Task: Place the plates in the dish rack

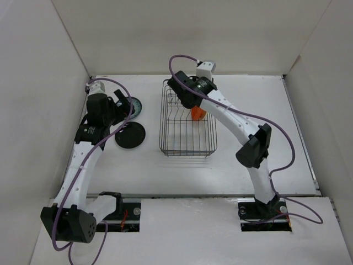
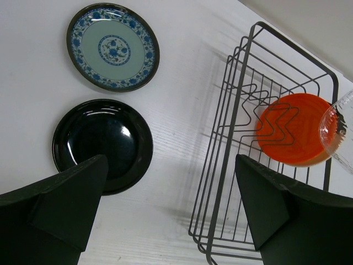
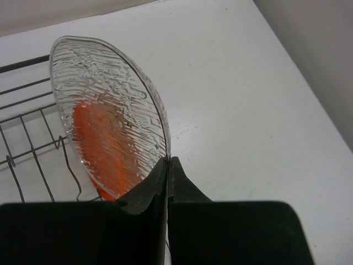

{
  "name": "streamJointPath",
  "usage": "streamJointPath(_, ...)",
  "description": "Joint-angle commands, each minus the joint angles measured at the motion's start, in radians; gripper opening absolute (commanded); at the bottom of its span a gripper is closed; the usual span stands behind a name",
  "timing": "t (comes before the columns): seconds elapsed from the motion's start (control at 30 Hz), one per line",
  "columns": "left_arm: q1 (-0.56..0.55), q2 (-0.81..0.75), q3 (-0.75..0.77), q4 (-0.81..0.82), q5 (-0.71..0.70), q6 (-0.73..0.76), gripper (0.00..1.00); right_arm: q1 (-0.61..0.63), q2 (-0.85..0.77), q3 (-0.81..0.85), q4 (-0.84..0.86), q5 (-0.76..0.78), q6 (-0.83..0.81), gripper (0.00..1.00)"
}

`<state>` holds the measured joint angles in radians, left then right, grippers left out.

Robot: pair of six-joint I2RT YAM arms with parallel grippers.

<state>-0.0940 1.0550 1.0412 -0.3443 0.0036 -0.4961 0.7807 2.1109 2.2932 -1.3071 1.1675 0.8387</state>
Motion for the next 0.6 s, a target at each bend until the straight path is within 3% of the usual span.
streamJointPath(0.0, 0.007, -0.004, 0.023, 0.007, -0.033, -0.007, 1.00, 0.009, 0.023, 0.144, -0.077, 0.075, -0.039, 0.00)
streamJointPath(0.17, 0.007, -0.004, 0.014, 0.007, -0.033, -0.007, 1.00, 0.009, 0.084, 0.216, -0.045, 0.075, -0.088, 0.00)
streamJointPath(0.57, 0.016, -0.004, 0.005, 0.016, 0.013, -0.016, 1.00, 0.009, 0.181, 0.207, 0.034, 0.093, -0.155, 0.00)
